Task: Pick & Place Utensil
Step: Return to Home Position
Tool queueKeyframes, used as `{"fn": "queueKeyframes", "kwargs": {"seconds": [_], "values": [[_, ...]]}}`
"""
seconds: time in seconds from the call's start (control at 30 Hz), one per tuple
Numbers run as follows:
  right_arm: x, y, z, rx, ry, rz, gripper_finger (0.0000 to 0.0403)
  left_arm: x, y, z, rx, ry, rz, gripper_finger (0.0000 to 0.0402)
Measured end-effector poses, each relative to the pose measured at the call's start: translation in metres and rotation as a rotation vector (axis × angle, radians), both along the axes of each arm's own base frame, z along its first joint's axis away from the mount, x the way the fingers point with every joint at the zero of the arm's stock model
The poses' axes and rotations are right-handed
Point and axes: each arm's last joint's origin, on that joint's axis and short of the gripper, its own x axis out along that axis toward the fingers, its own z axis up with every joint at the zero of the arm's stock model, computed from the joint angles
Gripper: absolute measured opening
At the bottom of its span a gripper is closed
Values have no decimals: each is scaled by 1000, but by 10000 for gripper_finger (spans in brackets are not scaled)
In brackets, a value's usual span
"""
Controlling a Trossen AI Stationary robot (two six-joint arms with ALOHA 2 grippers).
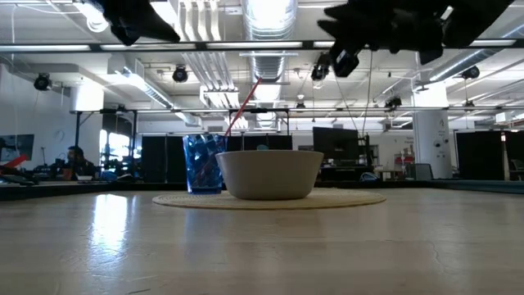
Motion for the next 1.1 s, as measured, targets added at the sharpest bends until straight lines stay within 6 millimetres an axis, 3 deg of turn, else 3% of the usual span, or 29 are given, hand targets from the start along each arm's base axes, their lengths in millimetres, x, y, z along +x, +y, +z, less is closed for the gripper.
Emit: {"fn": "queueKeyframes", "kwargs": {"seconds": [0.4, 0.6, 0.83, 1.1], "values": [[-42, 12, 31, -100, -67, 13, 11, -36, 16, -59, -67, -205, -194, 0], [-61, 17, 42, -112, -94, 11, 8, -52, 19, -82, -50, -233, -205, 0], [-87, 22, 50, -151, -101, -13, 8, -64, 19, -93, -57, -291, -247, 0], [-106, 20, 45, -238, -5, -261, 8, -73, 20, -115, -49, -326, -253, 0]]}}
